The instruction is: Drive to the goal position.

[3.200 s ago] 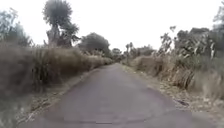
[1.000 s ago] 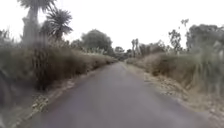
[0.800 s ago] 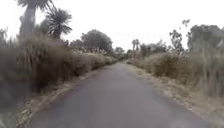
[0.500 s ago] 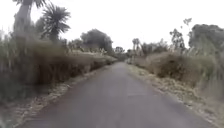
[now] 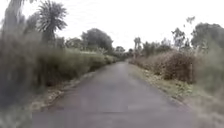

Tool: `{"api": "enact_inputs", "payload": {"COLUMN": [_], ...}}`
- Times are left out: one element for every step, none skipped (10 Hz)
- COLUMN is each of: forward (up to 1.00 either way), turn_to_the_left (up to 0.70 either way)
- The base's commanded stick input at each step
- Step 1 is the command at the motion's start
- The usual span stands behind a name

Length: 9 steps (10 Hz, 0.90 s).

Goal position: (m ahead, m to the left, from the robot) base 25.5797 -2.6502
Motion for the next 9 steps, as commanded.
{"api": "enact_inputs", "payload": {"forward": [1.00,1.00,1.00,1.00,1.00,1.00,1.00,1.00,1.00], "turn_to_the_left": [0.00,0.00,0.00,0.00,0.00,0.00,0.00,0.00,0.00]}}
